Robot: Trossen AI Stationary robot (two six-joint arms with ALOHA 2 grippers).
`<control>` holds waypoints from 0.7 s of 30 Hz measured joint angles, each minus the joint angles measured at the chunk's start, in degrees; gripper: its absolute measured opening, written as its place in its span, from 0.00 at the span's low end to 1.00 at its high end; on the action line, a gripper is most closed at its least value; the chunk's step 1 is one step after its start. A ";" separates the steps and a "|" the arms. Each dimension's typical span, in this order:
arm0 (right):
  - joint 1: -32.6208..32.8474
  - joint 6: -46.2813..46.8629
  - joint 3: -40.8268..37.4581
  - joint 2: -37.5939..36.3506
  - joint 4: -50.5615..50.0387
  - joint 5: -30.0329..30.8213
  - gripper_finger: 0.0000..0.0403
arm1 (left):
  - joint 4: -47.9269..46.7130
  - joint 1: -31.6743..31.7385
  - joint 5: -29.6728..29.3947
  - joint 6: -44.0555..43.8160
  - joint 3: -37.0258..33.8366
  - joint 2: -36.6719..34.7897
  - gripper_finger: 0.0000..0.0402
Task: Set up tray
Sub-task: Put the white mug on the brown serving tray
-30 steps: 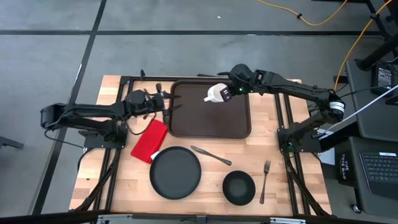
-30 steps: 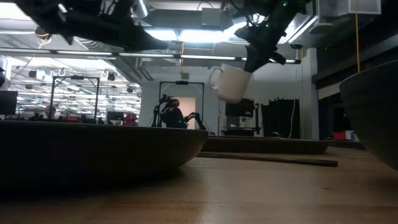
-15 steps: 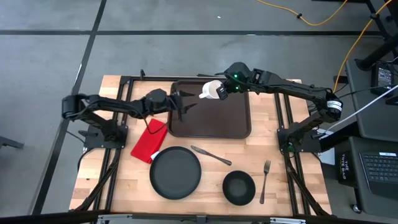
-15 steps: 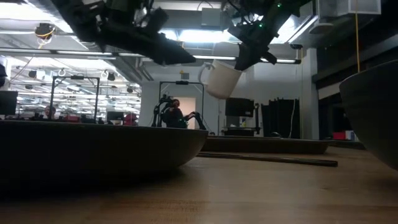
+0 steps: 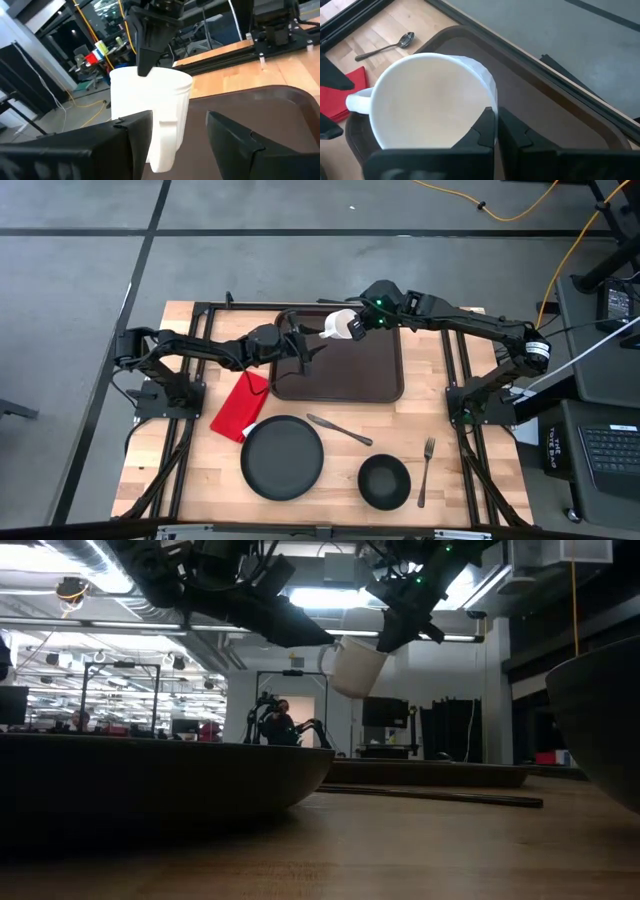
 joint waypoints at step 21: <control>0.08 0.40 -0.01 -0.01 0.73 -0.04 0.02 | -0.06 0.77 -3.56 0.30 0.00 0.00 0.44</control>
